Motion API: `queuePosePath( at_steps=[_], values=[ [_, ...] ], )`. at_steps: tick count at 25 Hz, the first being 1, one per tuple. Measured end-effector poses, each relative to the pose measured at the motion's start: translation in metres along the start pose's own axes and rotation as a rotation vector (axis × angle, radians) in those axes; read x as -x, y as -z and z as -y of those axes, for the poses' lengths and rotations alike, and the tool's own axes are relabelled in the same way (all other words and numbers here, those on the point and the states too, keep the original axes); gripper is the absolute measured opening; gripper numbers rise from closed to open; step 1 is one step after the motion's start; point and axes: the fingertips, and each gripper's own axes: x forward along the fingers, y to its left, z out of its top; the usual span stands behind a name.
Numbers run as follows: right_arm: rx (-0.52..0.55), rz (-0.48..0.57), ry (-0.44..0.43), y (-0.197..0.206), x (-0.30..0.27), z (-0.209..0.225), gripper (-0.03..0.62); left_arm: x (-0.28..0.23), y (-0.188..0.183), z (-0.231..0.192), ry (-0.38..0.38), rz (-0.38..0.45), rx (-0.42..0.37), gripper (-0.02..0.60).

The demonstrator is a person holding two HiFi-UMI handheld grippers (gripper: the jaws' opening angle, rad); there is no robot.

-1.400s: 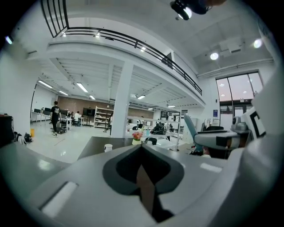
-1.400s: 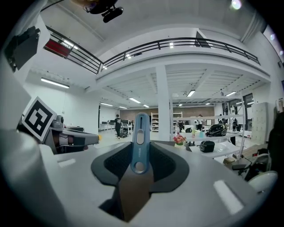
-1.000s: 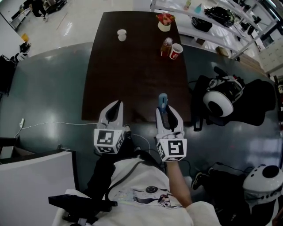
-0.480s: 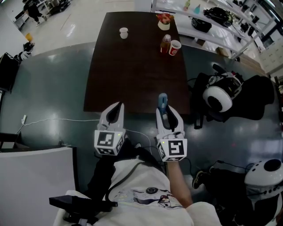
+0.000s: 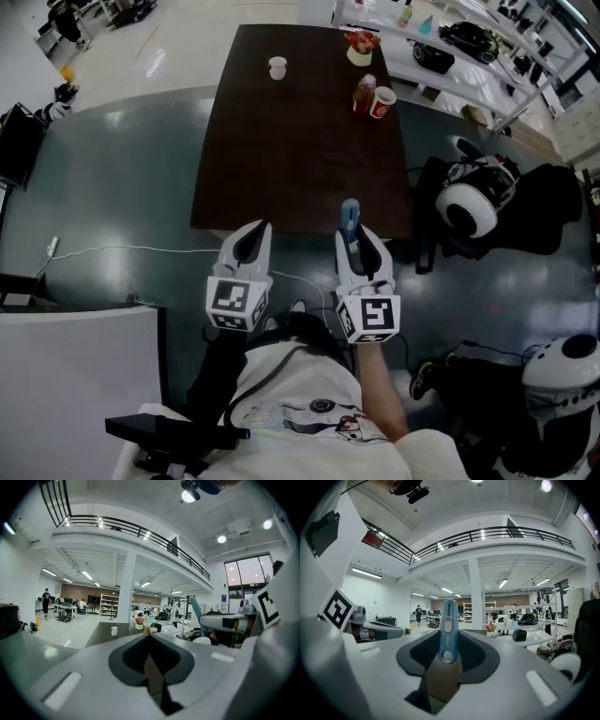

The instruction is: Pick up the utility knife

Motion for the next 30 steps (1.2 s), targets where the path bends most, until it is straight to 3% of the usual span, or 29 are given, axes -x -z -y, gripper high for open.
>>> queuePosePath(
  at_steps=[10, 14, 17, 23, 30],
  values=[
    [0.0, -0.003, -0.013, 0.001, 0.022, -0.043, 0.129, 0.048, 0.007, -0.008, -0.002, -0.006, 0.005, -0.002],
    [-0.006, -0.016, 0.002, 0.007, 0.039, -0.05, 0.129, 0.064, 0.011, 0.005, 0.021, -0.013, -0.041, -0.002],
    [-0.011, -0.026, 0.015, 0.013, 0.051, -0.054, 0.128, 0.075, 0.019, 0.013, 0.035, -0.011, -0.032, -0.002],
    [-0.01, -0.004, 0.008, 0.014, 0.074, -0.065, 0.129, 0.097, 0.031, 0.018, 0.006, -0.02, -0.006, -0.002],
    [-0.003, 0.049, -0.014, -0.002, 0.11, -0.069, 0.127, 0.121, 0.013, 0.04, -0.023, 0.023, -0.038, -0.002]
  ],
)
